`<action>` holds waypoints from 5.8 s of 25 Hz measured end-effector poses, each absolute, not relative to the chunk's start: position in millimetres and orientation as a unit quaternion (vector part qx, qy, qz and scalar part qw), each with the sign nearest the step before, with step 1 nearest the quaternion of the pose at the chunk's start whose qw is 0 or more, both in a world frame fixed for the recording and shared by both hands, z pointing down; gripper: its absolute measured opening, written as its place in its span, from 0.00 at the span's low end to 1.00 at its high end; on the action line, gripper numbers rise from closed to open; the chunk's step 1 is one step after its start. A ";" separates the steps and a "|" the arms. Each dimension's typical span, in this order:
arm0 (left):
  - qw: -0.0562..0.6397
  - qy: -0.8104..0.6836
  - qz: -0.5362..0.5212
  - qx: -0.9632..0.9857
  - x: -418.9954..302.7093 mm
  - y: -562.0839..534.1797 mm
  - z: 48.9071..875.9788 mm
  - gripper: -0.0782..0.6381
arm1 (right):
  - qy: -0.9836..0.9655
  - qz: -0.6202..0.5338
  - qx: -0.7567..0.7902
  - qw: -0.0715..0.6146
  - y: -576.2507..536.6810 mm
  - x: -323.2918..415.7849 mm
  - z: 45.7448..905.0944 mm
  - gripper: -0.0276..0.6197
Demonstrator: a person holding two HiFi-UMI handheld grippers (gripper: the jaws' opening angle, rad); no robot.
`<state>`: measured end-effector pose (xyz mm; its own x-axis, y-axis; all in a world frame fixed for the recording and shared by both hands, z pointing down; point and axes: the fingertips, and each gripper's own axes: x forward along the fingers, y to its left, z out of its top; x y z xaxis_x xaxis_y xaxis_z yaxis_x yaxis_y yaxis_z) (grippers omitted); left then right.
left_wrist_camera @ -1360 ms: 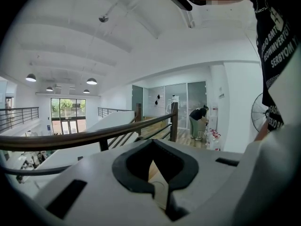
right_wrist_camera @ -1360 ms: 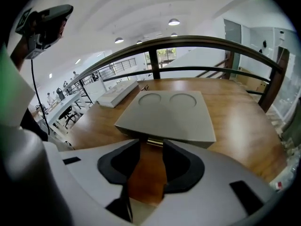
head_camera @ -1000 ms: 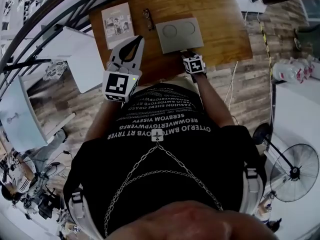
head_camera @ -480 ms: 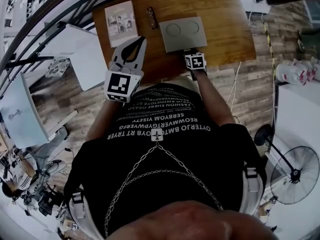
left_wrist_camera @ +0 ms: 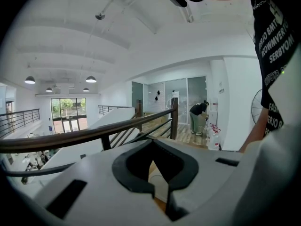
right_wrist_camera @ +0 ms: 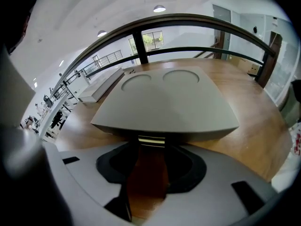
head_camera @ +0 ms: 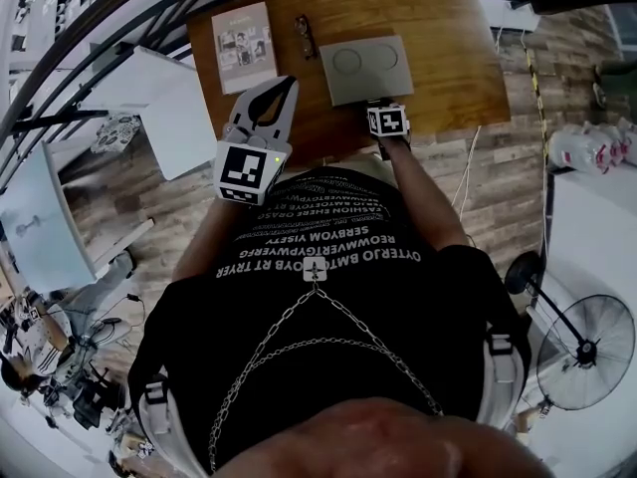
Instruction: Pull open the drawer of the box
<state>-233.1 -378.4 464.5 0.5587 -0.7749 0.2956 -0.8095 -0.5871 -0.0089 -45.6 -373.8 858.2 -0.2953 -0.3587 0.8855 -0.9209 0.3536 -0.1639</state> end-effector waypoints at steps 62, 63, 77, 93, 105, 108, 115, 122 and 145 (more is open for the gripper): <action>0.059 -0.478 0.108 0.870 -182.6 -278.6 445.6 0.12 | -0.731 0.361 0.399 0.420 -272.8 -12.8 844.6 0.30; 0.060 -0.482 0.108 0.867 -183.7 -274.5 445.7 0.12 | -0.732 0.360 0.398 0.420 -271.2 -12.2 844.3 0.29; 0.077 -0.517 0.122 0.844 -182.3 -226.2 456.9 0.12 | -0.738 0.364 0.391 0.413 -241.1 -5.3 842.8 0.29; 0.072 -0.499 0.147 0.851 -149.4 -220.1 465.4 0.12 | -0.755 0.347 0.391 0.396 -226.6 16.6 845.8 0.36; 0.059 -0.512 0.088 0.852 -141.3 -248.4 434.4 0.12 | -0.821 0.251 0.438 0.266 -245.8 55.3 700.8 0.04; 0.053 -0.519 0.077 0.850 -137.2 -249.8 426.6 0.12 | -0.835 0.208 0.447 0.243 -250.8 61.3 659.2 0.04; 0.061 -0.505 0.046 0.860 -126.5 -249.5 414.6 0.12 | -0.866 0.120 0.442 0.201 -261.7 57.6 571.3 0.04; 0.051 -0.511 0.041 0.857 -128.3 -240.9 402.3 0.12 | -0.891 0.077 0.418 0.160 -260.4 48.5 502.5 0.04; 0.056 -0.475 0.062 0.876 -110.1 -223.6 402.3 0.12 | -0.902 0.053 0.405 0.140 -240.9 49.4 462.8 0.04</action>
<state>-110.1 -223.6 402.3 0.5418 -0.8247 0.1620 -0.8386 -0.5434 0.0385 49.4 -240.9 462.8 -0.6324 -0.7157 0.2962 -0.7457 0.6661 0.0175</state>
